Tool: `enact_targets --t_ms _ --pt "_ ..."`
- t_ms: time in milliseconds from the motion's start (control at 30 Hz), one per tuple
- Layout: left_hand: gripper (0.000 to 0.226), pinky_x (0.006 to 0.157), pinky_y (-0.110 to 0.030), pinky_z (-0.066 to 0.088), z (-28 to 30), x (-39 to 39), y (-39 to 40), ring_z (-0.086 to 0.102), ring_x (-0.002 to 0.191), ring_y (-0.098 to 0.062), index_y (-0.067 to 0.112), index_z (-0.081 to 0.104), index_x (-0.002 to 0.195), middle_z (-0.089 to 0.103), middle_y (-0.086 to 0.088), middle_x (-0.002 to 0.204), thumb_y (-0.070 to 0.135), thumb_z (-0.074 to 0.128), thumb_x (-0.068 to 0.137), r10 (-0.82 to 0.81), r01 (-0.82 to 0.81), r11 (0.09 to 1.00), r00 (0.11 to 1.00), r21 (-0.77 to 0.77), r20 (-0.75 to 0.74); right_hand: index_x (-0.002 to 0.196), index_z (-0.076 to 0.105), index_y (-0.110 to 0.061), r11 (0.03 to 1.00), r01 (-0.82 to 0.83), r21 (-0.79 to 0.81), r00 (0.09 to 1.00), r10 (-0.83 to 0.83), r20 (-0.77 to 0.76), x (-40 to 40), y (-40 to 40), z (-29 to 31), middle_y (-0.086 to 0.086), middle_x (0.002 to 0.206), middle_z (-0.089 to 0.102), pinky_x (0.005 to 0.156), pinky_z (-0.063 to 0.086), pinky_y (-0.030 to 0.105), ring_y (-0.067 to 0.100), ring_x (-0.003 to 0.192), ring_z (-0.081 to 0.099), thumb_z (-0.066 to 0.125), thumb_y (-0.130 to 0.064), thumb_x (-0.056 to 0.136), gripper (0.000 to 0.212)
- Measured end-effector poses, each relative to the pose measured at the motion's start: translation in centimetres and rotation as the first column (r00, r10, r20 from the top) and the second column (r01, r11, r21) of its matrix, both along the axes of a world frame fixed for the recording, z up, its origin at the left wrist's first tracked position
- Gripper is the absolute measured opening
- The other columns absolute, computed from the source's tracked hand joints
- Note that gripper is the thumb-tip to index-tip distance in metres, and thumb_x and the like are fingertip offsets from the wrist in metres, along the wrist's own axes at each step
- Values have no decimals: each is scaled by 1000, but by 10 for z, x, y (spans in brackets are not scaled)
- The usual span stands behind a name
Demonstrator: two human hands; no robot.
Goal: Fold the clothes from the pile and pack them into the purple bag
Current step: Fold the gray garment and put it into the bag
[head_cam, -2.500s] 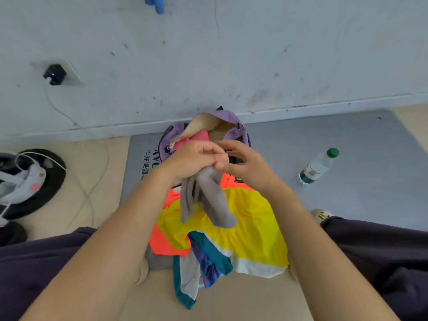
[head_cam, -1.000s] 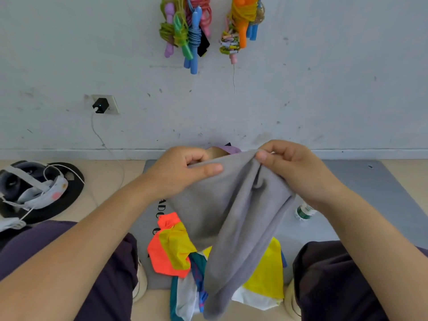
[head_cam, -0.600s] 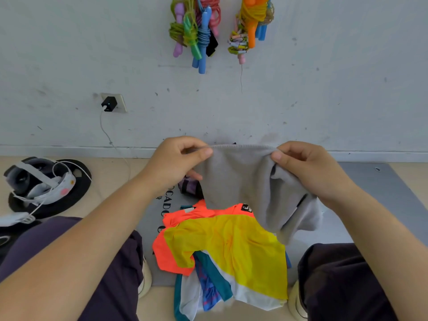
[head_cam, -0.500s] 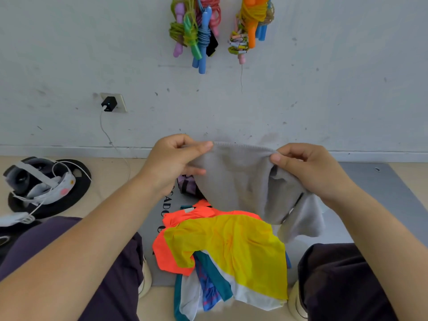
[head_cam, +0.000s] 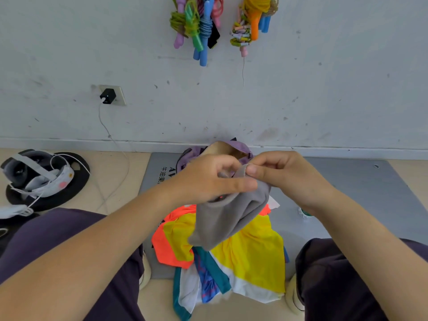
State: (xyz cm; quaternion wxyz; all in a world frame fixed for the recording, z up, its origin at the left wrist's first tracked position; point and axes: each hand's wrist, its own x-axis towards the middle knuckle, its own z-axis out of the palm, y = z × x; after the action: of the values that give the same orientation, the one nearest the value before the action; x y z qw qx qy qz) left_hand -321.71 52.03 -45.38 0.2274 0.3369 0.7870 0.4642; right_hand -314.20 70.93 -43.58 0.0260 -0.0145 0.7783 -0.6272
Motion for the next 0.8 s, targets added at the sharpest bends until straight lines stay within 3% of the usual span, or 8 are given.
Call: enact_targets --t_ms 67,200,367,467,533,633,733,800 --pt "44 53 -14 29 -1 -1 -1 36 48 0 5 58 75 41 15 50 46 71 84 0 -1 1000 996 -10 -93 85 74 -9 1000 1 -5 1000 -1 18 -1 -3 -1 8 82 72 71 52 22 11 78 65 71 -33 76 25" --pt "16 57 -22 34 7 -13 -6 43 61 -11 23 71 77 52 -1 64 35 68 87 197 -195 953 980 232 17 78 71 -13 1000 27 16 998 -28 50 -5 2 -1 4 73 66 68 47 26 13 70 57 70 -39 74 27" --pt "32 44 -17 29 6 -29 -13 32 37 -13 16 57 65 41 -2 40 31 65 93 502 -508 778 856 369 120 82 71 -11 984 -113 141 985 93 142 -3 10 -3 1 74 69 70 50 22 10 68 61 73 -28 82 16" --pt "14 44 -14 34 8 -24 -12 38 36 -11 32 65 99 49 -1 42 38 69 87 374 -379 873 924 308 80 86 63 -7 990 -120 77 989 112 102 -3 5 -7 7 80 65 79 47 30 14 77 58 64 -16 92 10" --pt "48 57 -16 41 6 -18 -12 47 49 -13 48 56 120 57 -1 54 52 74 76 170 -179 967 983 183 64 85 64 -11 995 -102 3 992 101 70 -2 0 -7 12 80 64 78 45 34 18 77 56 64 -19 89 9" --pt "35 61 -22 38 0 -5 -6 46 57 -9 42 66 100 52 8 60 63 70 73 -43 43 999 999 8 -22 85 69 -14 995 -64 -80 997 67 35 -3 -3 -6 22 85 67 76 49 32 23 80 60 68 -28 81 14" --pt "43 63 -20 34 -3 -3 -2 41 62 -4 7 65 81 46 5 65 50 67 86 19 -18 999 999 33 -37 85 72 -16 993 -52 -110 998 56 40 -3 -1 -7 15 88 70 76 52 24 19 84 64 70 -33 78 19" --pt "30 63 -13 36 2 -6 -4 44 62 -1 13 69 76 50 9 65 39 65 90 101 -102 984 995 143 16 83 72 -17 995 -61 -73 995 67 75 -4 2 -6 8 83 70 72 51 22 16 79 63 71 -37 77 20"
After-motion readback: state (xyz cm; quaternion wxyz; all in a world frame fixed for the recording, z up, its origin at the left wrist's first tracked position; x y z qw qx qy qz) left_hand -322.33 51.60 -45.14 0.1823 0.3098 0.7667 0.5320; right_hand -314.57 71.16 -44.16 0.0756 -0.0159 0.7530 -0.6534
